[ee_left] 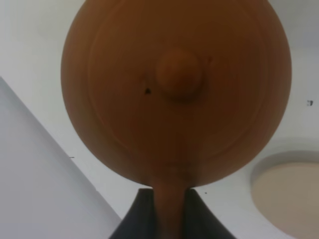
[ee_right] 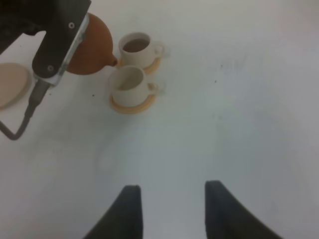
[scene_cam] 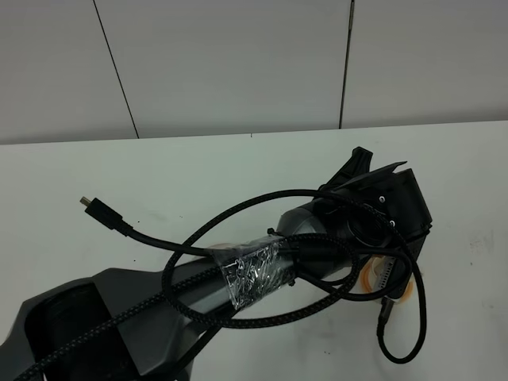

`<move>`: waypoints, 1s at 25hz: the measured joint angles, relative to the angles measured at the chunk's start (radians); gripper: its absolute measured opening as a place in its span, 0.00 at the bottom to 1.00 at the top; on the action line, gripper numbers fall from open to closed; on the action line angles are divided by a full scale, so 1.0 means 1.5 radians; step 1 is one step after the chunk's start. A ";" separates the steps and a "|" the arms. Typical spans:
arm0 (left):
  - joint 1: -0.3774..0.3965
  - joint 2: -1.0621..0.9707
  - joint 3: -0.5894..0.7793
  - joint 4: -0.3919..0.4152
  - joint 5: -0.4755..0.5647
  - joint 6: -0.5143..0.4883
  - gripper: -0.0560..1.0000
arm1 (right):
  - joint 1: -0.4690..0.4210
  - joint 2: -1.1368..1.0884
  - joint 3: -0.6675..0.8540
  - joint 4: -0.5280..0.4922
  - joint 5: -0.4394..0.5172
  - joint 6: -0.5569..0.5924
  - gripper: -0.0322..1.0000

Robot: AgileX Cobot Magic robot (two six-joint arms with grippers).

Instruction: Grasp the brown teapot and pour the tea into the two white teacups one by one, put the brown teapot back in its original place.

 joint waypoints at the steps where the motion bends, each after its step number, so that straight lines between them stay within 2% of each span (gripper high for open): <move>1: 0.000 0.000 0.000 0.000 0.000 0.004 0.21 | 0.000 0.000 0.000 0.000 0.000 0.000 0.32; 25: -0.002 0.000 0.000 0.015 0.000 0.063 0.21 | 0.000 0.000 0.000 0.000 0.000 -0.001 0.30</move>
